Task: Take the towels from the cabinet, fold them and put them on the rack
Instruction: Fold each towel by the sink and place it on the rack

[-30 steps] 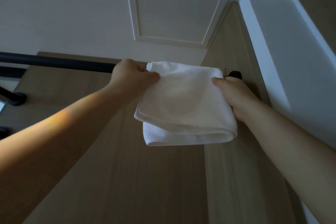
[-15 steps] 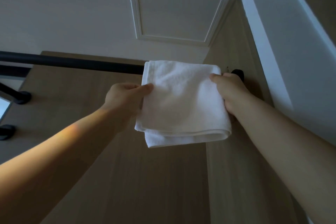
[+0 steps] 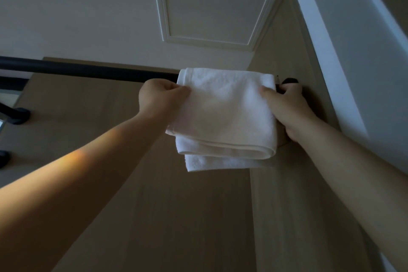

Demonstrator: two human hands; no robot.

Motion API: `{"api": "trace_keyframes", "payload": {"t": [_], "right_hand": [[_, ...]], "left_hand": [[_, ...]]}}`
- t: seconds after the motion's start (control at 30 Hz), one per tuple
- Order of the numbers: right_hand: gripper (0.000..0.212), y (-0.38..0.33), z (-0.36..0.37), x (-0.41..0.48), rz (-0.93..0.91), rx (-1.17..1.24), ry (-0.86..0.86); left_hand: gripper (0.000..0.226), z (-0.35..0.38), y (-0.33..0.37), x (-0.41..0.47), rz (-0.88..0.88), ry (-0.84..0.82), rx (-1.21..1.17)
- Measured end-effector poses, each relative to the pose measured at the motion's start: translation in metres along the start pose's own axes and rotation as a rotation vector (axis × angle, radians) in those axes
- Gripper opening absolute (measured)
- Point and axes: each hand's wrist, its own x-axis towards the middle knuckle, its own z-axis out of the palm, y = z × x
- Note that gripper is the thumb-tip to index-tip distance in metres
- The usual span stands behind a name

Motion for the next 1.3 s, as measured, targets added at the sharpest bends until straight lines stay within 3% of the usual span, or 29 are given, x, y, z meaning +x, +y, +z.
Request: {"api": "trace_keyframes", "payload": {"t": [0.13,0.27,0.37,0.5,0.67,0.9,1.0,1.1,1.17,1.3], "right_hand": [[0.049,0.017,-0.013,-0.033,0.010,-0.072,-0.108],[0.036,0.030,-0.015,-0.056,0.042,-0.062,-0.193],[0.041,0.037,-0.012,-0.063,0.107,0.013,-0.216],[0.047,0.045,-0.011,-0.065,0.258,0.190,-0.315],[0.035,0.046,-0.015,-0.068,0.279,0.316,-0.390],[0.044,0.045,-0.023,-0.073,0.231,0.268,-0.423],[0.053,0.042,-0.021,-0.084,0.026,-0.076,-0.240],[0.066,0.030,-0.016,-0.099,-0.582,-0.505,0.068],[0.058,0.016,-0.008,-0.106,-0.866,-0.590,0.060],[0.037,0.001,0.019,-0.116,-0.983,-0.573,-0.093]], "left_hand": [[0.018,-0.004,-0.004,-0.011,0.035,-0.013,-0.022],[0.040,-0.002,-0.013,-0.023,-0.032,-0.072,-0.038],[0.041,-0.004,-0.022,-0.034,-0.112,-0.179,-0.090],[0.030,-0.010,-0.026,-0.045,-0.041,-0.164,-0.145],[0.022,-0.014,-0.031,-0.051,-0.302,-0.338,-0.341],[0.030,-0.016,-0.042,-0.053,-0.334,-0.479,-0.430],[0.035,-0.017,-0.046,-0.053,-0.291,-0.496,-0.454],[0.034,-0.019,-0.049,-0.053,-0.294,-0.497,-0.490],[0.033,-0.022,-0.053,-0.054,-0.296,-0.507,-0.526],[0.037,-0.030,-0.057,-0.056,-0.330,-0.507,-0.582]]}}
